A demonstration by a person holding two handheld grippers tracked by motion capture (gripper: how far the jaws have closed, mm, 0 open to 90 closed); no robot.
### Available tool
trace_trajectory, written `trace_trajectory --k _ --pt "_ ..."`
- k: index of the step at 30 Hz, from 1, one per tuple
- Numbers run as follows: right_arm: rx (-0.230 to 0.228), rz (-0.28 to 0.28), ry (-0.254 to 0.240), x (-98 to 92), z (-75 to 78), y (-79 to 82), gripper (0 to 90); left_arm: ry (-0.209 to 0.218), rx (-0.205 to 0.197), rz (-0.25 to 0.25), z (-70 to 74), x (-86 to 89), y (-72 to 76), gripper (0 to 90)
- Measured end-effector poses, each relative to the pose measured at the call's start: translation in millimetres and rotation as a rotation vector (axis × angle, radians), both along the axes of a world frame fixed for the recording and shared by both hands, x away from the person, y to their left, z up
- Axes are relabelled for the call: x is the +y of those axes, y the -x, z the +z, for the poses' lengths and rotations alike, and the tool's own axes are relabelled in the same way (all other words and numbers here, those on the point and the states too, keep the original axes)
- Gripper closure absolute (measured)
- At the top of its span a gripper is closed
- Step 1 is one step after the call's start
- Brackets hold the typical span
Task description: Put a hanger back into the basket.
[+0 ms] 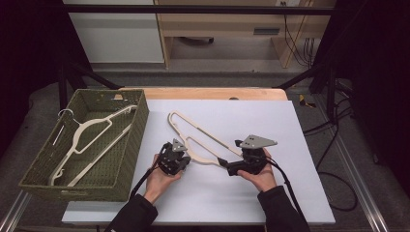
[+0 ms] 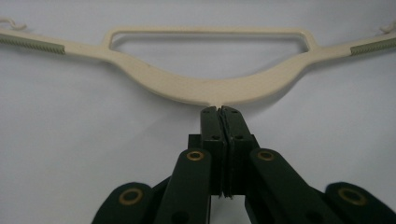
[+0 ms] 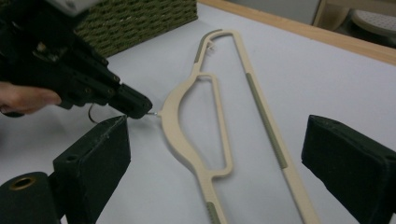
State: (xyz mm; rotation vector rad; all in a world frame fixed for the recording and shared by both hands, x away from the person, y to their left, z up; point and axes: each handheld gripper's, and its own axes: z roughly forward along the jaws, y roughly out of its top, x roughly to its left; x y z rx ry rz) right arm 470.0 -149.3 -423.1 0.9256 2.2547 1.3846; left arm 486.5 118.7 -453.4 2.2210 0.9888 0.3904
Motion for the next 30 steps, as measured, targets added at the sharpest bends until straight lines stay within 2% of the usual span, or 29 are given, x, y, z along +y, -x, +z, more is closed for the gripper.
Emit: trace_trajectory --k 4,7,11,16,19,24,30 --pt "0.022 0.032 0.037 17.5 -10.2 -3.0 10.5 -0.006 -0.015 -0.006 10.7 -0.6 4.5 88.7" --pt "0.04 0.057 0.061 29.5 -16.4 -5.2 12.6 -0.01 -0.011 -0.003 16.4 -0.6 7.0 88.7" --pt "0.046 0.083 0.083 41.6 -22.1 -8.5 15.7 -0.01 0.0 0.005 20.6 0.1 9.3 88.7" --pt "0.052 0.105 0.118 57.2 -29.7 -10.8 20.9 -0.021 -0.019 0.001 25.3 -0.8 12.0 88.7" --pt "0.047 0.112 0.157 65.9 -33.2 -12.1 23.2 -0.017 -0.02 -0.001 28.6 -1.2 13.9 88.7" --pt "0.044 0.129 0.199 76.3 -39.6 -16.5 34.1 -0.019 -0.015 0.0 32.1 -0.6 15.1 88.7" --pt "0.019 0.139 0.271 82.8 -45.6 -18.7 54.9 -0.029 -0.021 -0.009 35.0 -0.6 16.9 88.7"
